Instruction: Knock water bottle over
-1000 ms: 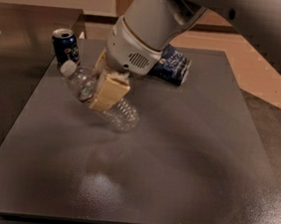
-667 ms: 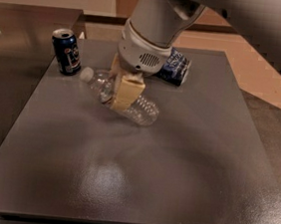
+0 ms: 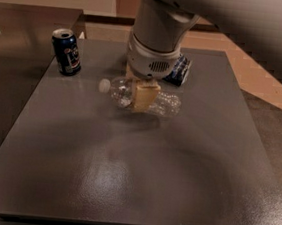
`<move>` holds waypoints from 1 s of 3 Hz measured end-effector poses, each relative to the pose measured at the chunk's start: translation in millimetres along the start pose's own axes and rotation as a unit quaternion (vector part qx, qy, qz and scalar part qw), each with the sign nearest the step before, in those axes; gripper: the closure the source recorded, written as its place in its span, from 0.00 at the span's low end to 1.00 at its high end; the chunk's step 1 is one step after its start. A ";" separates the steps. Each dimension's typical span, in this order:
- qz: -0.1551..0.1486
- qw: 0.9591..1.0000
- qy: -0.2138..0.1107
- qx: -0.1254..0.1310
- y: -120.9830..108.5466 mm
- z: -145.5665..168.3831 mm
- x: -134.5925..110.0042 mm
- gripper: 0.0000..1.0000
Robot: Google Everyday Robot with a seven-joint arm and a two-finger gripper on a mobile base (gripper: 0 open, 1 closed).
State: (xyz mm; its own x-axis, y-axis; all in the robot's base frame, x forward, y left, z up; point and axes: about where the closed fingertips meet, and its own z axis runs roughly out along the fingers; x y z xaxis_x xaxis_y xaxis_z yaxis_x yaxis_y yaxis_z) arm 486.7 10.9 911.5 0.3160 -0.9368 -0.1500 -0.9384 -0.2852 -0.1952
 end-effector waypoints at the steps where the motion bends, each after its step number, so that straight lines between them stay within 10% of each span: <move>1: -0.051 0.996 0.070 0.003 13.8 10.6 11.2 0.58; 3: -0.050 0.996 0.075 0.008 13.5 9.3 13.9 0.13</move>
Offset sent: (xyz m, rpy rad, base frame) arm -0.0067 -0.0102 -0.0122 -0.1194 -0.0559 0.0594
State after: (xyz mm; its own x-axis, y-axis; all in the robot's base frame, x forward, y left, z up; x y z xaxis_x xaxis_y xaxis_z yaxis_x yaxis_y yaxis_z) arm 479.7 -4.1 897.8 0.3830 -0.9236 0.0165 -0.9002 -0.3772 -0.2177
